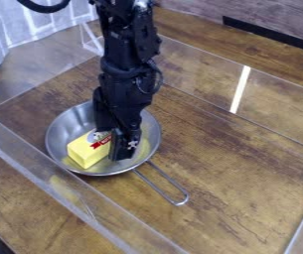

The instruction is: Remove the yellow object from inside the silver pan and put it on the table

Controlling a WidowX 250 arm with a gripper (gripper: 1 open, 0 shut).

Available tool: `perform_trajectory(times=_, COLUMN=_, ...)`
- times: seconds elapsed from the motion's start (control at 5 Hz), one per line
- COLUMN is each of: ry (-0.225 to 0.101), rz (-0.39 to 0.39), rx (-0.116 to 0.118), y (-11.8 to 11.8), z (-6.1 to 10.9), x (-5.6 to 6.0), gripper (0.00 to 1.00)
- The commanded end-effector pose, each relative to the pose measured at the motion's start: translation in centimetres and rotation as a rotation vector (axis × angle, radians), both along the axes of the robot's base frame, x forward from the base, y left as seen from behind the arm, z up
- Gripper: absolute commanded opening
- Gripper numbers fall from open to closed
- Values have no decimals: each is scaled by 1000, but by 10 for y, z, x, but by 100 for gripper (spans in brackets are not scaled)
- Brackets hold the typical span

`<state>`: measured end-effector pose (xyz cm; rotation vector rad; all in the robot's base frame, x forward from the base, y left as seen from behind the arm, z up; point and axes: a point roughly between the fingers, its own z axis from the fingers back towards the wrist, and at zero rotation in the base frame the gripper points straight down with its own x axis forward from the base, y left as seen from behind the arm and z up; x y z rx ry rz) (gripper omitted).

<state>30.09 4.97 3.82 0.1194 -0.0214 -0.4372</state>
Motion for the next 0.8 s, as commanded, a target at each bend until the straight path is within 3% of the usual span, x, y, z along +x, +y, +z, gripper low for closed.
perform_trajectory(times=0.0, ry=-40, rz=13, rx=3, y=8, z=3, x=3, gripper=100)
perform_trajectory(times=0.6, ry=-80, rz=18, rx=-2, y=15, z=-9, x=7, gripper=100)
